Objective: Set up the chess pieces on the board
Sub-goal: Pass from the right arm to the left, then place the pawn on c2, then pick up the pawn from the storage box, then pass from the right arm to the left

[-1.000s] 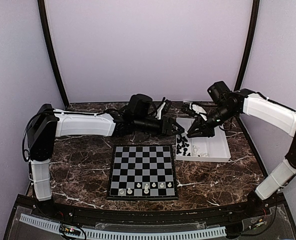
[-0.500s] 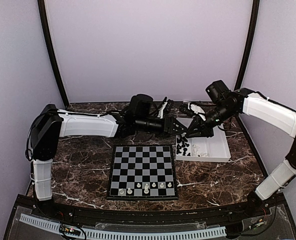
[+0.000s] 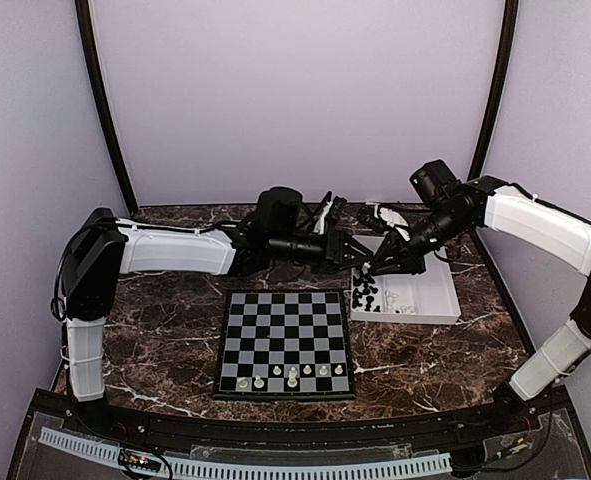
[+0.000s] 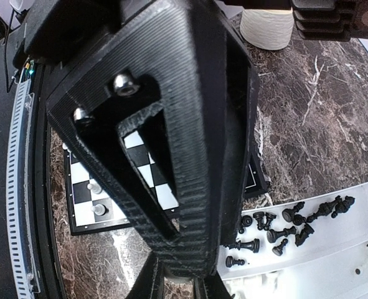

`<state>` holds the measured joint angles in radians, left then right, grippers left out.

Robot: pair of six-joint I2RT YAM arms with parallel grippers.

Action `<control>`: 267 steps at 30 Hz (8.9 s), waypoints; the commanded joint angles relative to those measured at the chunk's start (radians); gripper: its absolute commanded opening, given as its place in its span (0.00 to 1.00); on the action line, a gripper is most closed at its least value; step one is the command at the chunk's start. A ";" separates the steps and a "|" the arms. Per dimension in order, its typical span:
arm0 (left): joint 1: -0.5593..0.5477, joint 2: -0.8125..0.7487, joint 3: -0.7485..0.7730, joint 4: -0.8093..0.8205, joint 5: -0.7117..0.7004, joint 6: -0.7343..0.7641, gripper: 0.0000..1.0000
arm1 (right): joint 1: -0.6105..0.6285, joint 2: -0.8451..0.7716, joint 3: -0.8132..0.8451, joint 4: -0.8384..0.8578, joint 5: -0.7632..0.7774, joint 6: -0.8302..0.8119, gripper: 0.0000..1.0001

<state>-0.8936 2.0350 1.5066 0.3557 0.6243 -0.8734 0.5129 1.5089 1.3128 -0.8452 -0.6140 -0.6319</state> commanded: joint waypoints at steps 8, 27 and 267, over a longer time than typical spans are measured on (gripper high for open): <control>0.008 -0.001 -0.033 0.044 0.011 -0.036 0.23 | 0.010 -0.029 0.029 0.041 -0.005 0.030 0.10; 0.027 -0.204 -0.086 -0.306 -0.216 0.359 0.00 | -0.186 -0.075 -0.046 0.041 -0.220 0.005 0.44; 0.039 -0.010 -0.251 0.554 -0.019 -0.259 0.24 | 0.044 0.128 0.141 0.017 -0.054 0.018 0.10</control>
<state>-0.8536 2.0300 1.2304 0.8474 0.5877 -1.1271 0.5400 1.6333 1.4322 -0.8528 -0.6682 -0.6163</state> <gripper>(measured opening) 0.281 0.127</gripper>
